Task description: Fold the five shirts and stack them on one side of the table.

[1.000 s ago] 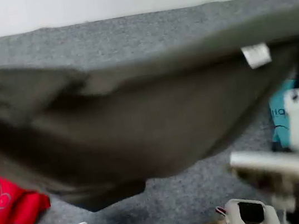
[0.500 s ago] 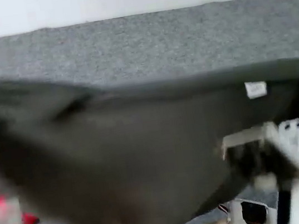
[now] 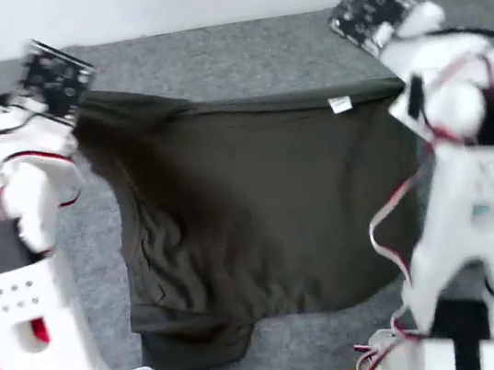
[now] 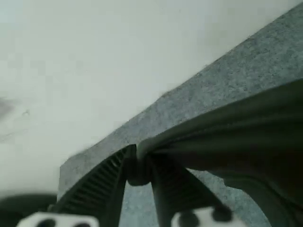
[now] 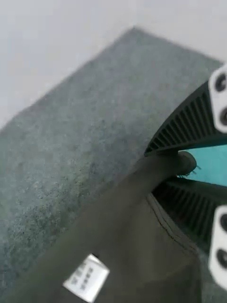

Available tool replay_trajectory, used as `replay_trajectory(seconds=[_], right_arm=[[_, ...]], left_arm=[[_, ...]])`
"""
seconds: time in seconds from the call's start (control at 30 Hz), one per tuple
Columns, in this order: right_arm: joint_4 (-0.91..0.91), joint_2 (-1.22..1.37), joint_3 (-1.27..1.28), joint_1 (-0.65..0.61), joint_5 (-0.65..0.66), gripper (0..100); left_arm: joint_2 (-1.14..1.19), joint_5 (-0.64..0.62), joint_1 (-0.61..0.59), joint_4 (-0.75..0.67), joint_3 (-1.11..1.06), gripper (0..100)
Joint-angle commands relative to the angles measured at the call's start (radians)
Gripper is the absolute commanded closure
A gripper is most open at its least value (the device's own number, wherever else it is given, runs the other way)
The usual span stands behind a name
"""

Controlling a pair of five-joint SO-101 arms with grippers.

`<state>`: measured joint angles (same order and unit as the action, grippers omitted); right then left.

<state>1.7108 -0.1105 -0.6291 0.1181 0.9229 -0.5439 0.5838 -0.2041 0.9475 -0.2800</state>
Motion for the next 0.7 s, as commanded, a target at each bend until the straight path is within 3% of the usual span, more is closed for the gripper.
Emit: replay_trajectory(seconds=[0.0, 0.23, 0.67], right_arm=[[-0.09, 0.111, -0.011, -0.005, -0.021, 98.9], [-0.305, 0.305, -0.011, -0.007, -0.021, 98.9], [-0.791, 0.467, -0.011, -0.016, -0.023, 98.9]], left_arm=[[0.017, 0.012, 0.012, -0.255, -0.142, 98], [0.23, 0.046, 0.008, -0.35, -0.056, 98], [0.707, 0.046, 0.012, -0.341, 0.522, 99]])
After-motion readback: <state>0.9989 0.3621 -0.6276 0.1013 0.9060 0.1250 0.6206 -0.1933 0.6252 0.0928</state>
